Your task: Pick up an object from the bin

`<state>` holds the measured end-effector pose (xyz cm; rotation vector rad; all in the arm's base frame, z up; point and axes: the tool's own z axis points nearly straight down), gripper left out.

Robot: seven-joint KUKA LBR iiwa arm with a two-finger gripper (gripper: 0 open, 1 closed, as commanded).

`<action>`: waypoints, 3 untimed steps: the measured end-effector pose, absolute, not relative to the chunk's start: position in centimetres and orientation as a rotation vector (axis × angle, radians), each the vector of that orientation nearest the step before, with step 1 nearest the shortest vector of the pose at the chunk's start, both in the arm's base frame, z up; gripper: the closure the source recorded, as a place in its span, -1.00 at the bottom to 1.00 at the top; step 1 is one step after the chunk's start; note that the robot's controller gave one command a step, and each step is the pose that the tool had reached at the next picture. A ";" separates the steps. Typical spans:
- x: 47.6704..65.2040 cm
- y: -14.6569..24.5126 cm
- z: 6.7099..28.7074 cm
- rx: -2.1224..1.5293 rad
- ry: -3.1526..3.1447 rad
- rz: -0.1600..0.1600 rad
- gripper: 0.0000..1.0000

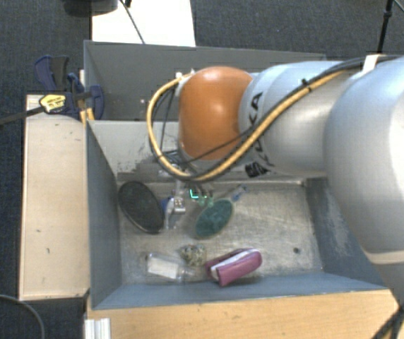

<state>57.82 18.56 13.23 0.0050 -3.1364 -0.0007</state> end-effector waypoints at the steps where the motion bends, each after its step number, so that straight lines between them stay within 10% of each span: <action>1: 57.4 20.3 8.8 0.171 -3.134 0.000 -1.00; 2: 57.5 20.2 9.0 0.160 -3.138 -0.001 1.00; 3: 57.5 20.2 9.0 0.156 -3.138 -0.002 -1.00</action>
Offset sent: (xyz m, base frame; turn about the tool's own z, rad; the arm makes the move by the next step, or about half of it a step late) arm -0.0036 0.0168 -0.0428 -0.1055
